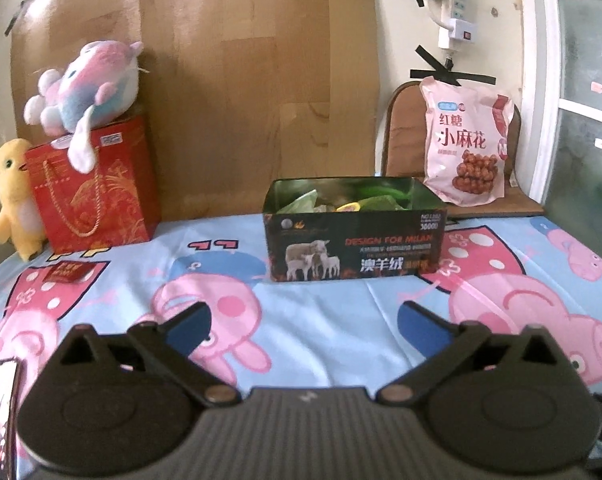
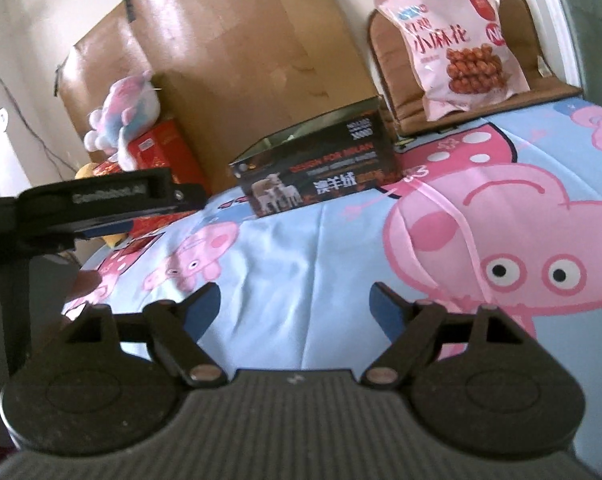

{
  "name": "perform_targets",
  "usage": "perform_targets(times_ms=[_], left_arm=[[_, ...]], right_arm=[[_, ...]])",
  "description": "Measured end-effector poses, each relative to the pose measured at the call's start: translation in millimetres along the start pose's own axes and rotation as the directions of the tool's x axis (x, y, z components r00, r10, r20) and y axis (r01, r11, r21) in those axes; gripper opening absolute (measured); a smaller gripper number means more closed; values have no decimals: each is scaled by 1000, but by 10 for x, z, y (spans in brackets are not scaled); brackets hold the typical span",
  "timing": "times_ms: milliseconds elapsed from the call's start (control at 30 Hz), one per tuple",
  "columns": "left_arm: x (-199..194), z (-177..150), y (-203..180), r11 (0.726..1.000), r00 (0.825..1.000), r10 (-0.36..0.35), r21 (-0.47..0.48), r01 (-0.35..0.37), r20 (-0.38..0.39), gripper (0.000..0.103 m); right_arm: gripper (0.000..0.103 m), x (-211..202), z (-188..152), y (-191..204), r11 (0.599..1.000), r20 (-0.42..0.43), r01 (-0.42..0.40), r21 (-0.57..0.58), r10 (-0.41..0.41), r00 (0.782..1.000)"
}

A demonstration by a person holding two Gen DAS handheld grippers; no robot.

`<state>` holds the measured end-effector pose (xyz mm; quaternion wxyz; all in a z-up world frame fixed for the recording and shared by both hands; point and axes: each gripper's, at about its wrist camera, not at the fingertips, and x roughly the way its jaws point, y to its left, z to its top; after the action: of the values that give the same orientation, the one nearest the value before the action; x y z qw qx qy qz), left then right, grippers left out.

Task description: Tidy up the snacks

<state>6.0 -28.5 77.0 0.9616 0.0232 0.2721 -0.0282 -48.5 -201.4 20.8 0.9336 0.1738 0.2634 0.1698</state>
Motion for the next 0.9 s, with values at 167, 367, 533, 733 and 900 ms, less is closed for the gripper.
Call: perform_targets(times_ms=[167,367,533,733,900], left_arm=[[-141,-86,25,1000,1000,17,-5,-17,25,103],[-262,-149,16,1000,998,11,-3,-11,54,103],[-254,-169,38,999,999,-34,-30,35,34,103],[-177,-218,36,998,999,-50,-45,50,-7,103],[-125,-255,82,997,999,-42,-62,42,-8,103]], right_arm=[[85,-116,-62,67,1000,12,1,-15,-1,1000],[85,-196,-87,107,1000,18,10,-28,-9,1000],[85,-218,-110,80,1000,15,19,-20,-19,1000],[86,-180,-116,39,999,18,36,-7,-36,999],[86,-90,-118,3,999,1,40,4,-40,999]])
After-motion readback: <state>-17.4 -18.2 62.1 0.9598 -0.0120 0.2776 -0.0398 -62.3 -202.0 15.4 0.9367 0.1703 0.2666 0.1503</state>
